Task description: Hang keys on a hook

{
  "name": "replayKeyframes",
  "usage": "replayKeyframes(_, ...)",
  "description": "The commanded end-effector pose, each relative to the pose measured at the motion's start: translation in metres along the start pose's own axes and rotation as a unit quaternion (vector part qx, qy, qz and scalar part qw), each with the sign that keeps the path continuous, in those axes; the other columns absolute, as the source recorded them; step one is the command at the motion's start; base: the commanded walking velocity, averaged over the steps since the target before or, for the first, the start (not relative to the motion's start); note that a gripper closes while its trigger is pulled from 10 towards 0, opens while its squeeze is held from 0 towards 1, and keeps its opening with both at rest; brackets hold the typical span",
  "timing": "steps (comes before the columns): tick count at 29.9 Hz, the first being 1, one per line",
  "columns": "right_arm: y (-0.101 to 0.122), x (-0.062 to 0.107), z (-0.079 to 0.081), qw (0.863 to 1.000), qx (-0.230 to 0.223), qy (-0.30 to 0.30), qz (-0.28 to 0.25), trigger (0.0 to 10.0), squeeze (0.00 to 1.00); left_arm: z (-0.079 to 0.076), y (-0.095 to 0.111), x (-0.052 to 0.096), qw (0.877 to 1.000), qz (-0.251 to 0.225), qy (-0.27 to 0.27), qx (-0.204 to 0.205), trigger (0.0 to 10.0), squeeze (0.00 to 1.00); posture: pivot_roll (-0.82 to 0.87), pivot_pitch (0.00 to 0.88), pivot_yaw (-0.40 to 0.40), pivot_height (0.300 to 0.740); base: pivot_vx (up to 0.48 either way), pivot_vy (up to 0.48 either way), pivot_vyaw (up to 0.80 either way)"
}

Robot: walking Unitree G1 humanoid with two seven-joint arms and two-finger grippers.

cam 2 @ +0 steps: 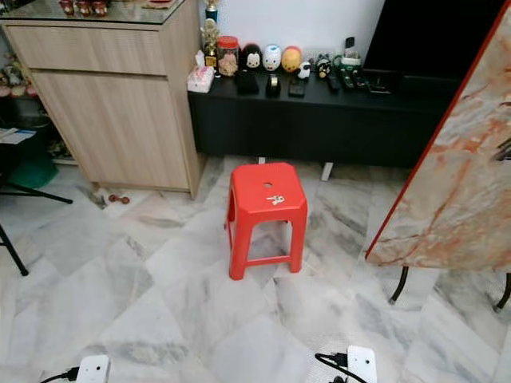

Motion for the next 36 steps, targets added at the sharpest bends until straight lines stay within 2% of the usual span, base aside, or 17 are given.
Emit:
replayKeyframes(1,0.0040,-0.0003,-0.0002,1.000,0.002,0.001,-0.005,10.0,0.00,-0.0032,-0.0042,0.0000,1.000,0.011,-0.007,0.004,10.0,0.00,-0.01,0.033,-0.065,0.740,0.000,0.000,0.00)
replayKeyframes(4,0.0044,-0.0004,0.0006,1.000,0.003,0.004,-0.006,10.0,0.00,-0.0031,-0.0037,0.0000,1.000,0.011,-0.008,0.004,10.0,0.00,-0.01,0.035,-0.065,0.740,0.000,0.000,0.00)
replayKeyframes(7,0.0057,-0.0006,0.0019,0.999,0.032,0.011,-0.004,10.0,0.00,-0.0028,-0.0035,-0.0001,1.000,0.012,-0.008,-0.002,10.0,0.00,-0.01,0.035,-0.064,0.740,0.295,0.000,0.00)
replayKeyframes(12,0.0068,-0.0008,0.0028,0.999,0.044,0.016,-0.003,10.0,0.00,-0.0026,-0.0029,-0.0002,1.000,0.012,-0.007,-0.003,10.0,0.00,-0.01,0.037,-0.064,0.740,0.341,0.000,0.00)
replayKeyframes(20,0.0097,-0.0010,0.0031,0.998,0.063,0.017,-0.007,10.0,0.00,-0.0029,-0.0017,-0.0005,1.000,0.011,-0.008,-0.004,10.0,0.00,-0.02,0.035,-0.060,0.740,0.348,0.000,0.62)
replayKeyframes(23,0.0089,-0.0010,0.0017,0.999,0.052,0.012,-0.005,10.0,0.00,-0.0043,-0.0010,-0.0007,1.000,0.010,-0.013,-0.009,10.0,0.00,-0.01,0.035,-0.065,0.740,0.349,0.000,0.00)
replayKeyframes(36,0.0111,-0.0008,-0.0018,0.997,0.071,0.015,-0.006,10.0,0.00,-0.0073,-0.0023,-0.0009,1.000,0.011,-0.010,0.004,10.0,0.00,0.02,0.043,-0.094,0.740,0.347,0.000,0.00)
Point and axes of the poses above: a point about 5 cm out from each wrist's last joint towards the gripper, its own x axis pointing back from the gripper into the wrist, its own y axis along the axis of the wrist's last joint, z = x × y, the point moved 5 cm from there along -x, pointing out of the wrist towards the gripper, and after that the axes turned 1 degree about x, right-handed, at the moved point
